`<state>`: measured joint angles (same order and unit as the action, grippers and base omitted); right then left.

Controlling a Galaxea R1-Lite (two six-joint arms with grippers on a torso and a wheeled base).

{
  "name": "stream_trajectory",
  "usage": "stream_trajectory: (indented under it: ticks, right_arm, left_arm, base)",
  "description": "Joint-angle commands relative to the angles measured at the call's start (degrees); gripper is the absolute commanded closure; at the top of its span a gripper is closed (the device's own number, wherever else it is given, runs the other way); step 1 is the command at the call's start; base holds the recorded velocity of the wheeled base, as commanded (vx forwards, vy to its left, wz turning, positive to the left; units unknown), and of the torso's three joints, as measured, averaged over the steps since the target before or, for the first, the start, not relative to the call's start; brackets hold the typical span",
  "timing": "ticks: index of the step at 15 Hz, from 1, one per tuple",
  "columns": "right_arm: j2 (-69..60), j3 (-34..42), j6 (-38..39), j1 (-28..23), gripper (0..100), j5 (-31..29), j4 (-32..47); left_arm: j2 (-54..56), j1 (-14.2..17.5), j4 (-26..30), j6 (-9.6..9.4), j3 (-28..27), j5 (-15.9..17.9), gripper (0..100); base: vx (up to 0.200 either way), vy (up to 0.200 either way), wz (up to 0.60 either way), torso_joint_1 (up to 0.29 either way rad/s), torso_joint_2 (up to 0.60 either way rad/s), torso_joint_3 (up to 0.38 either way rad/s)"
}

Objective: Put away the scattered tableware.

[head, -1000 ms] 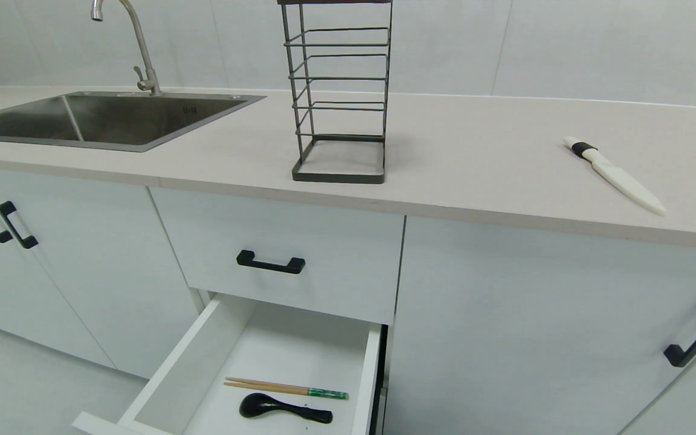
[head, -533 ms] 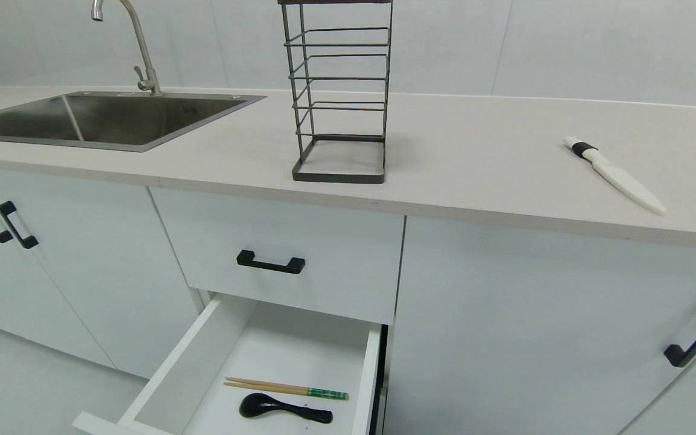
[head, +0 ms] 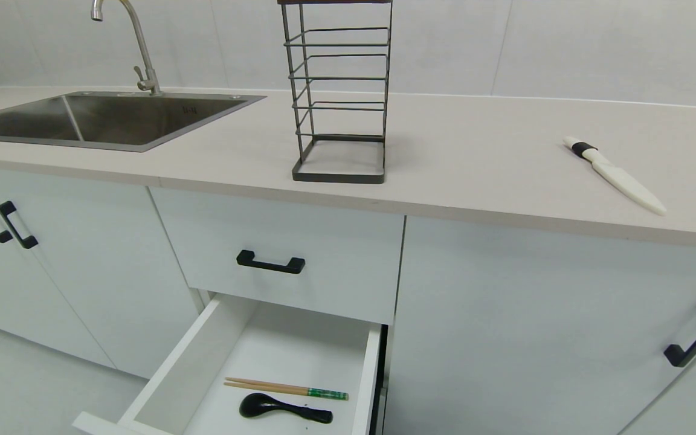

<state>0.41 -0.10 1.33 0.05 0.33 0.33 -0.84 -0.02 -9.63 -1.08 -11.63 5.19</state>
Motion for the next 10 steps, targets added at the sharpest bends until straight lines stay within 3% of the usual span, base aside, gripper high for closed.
stream_trajectory:
  ticks: [1,3,4,5,8,10]
  right_arm:
    - [0.2,0.0,0.0,0.0,0,0.0,0.0]
    - [0.2,0.0,0.0,0.0,0,0.0,0.0]
    - [0.2,0.0,0.0,0.0,0,0.0,0.0]
    - [0.2,0.0,0.1,0.0,0,0.0,0.0]
    - [0.2,0.0,0.0,0.0,0,0.0,0.0]
    - [0.2,0.0,0.1,0.0,0,0.0,0.0]
  left_arm:
    - [-2.2,-1.2,9.0,0.56,-8.6,1.8,0]
    - [-2.4,-1.3,13.5,3.55,-7.9,4.8,0]
    - [-3.2,-1.3,15.5,6.45,-7.4,6.5,0]
    - [-5.8,-1.4,17.3,7.94,-7.3,7.6,0]
    - [-14.9,-1.4,19.2,9.00,-8.0,8.7,0]
    - [-21.6,-1.4,19.2,12.07,-9.1,8.9,0]
  base:
    - [0.000,0.000,0.00,0.000,0.00,0.000]
    - [0.000,0.000,0.00,0.000,0.00,0.000]
    - [0.000,0.000,0.00,0.000,0.00,0.000]
    - [0.000,0.000,0.00,0.000,0.00,0.000]
    - [0.000,0.000,0.00,0.000,0.00,0.000]
    - [0.000,0.000,0.00,0.000,0.00,0.000]
